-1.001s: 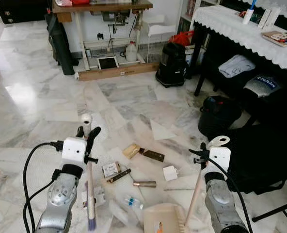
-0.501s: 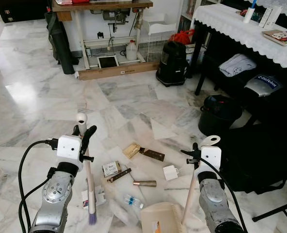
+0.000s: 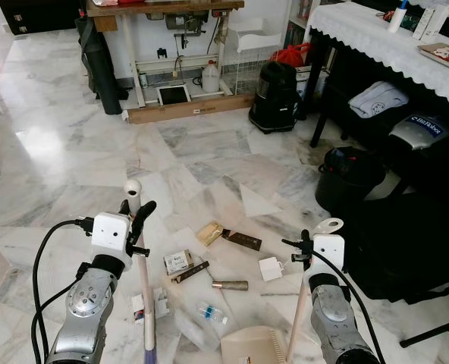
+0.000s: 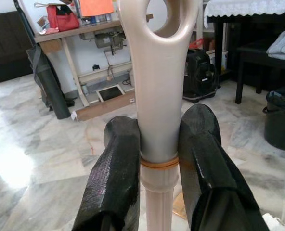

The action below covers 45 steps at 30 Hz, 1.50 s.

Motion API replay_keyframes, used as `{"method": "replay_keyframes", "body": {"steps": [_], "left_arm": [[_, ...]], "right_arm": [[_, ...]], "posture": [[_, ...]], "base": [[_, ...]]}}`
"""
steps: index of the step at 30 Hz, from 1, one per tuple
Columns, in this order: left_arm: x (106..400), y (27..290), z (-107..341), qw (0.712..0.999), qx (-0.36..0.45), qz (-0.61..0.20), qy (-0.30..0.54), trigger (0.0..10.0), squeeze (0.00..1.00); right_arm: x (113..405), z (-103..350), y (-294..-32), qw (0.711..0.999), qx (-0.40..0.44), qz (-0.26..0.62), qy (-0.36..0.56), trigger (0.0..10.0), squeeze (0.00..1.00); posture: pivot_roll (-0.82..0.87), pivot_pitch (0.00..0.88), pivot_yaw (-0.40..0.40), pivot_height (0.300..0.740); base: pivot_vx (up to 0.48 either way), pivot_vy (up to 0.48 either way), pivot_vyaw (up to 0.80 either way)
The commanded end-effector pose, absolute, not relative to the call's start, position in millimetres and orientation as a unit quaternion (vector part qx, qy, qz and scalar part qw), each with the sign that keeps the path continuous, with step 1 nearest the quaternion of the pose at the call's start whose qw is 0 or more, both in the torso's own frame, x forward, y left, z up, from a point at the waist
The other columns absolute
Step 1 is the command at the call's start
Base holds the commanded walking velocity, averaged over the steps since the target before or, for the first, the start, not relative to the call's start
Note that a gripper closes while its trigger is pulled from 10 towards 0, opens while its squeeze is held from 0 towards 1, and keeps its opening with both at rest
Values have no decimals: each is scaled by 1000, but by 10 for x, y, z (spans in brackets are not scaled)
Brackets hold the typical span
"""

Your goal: Sweep floor

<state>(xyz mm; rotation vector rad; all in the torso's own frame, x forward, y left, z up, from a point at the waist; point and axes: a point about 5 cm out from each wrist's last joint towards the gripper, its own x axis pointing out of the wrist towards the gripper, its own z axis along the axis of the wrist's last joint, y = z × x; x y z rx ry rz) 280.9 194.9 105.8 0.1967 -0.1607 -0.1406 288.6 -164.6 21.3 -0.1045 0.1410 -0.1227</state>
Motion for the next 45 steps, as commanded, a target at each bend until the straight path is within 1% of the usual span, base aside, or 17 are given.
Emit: {"method": "replay_keyframes", "body": {"steps": [1, 8, 17, 23, 28, 37, 40, 45], "left_arm": [[2811, 1962, 1032, 991, 86, -68, -72, 10000, 0], [2795, 2045, 951, 995, 65, -61, -47, 10000, 0], [2798, 2035, 896, 995, 49, -80, -24, 10000, 0], [2793, 2042, 900, 995, 47, -82, -22, 10000, 0], [2792, 2049, 904, 995, 48, -83, -22, 10000, 0], [2781, 2096, 923, 995, 53, -82, -20, 10000, 0], [2788, 2167, 960, 997, 38, -67, -21, 10000, 0], [2792, 2254, 992, 997, 41, -62, -16, 10000, 0]], "right_arm": [[2894, 219, -1648, 994, -58, -62, 67, 10000, 0], [2874, 188, -1634, 994, -61, -61, 72, 10000, 0], [2873, 203, -1645, 993, -77, -66, 61, 10000, 0], [2917, 321, -1699, 994, -68, -88, 21, 10000, 0], [2937, 344, -1692, 993, -69, -92, 15, 10000, 0], [2894, 268, -1589, 994, -65, -78, 28, 10000, 0], [2837, 188, -1547, 994, -65, -69, 45, 10000, 0], [2757, 96, -1505, 994, -61, -58, 63, 10000, 0]], "posture": [[108, 69, -25, 740], [112, 70, -24, 740], [114, 69, -20, 740], [118, 73, -19, 740], [120, 76, -17, 740], [132, 81, -13, 740], [149, 86, -7, 740], [158, 90, -4, 740]], "base": [[0, 0, 0], [0, 0, 0], [0, 0, 0], [0, 0, 0], [0, 0, 0], [0, 0, 0], [0, 0, 0], [0, 0, 0]]}}
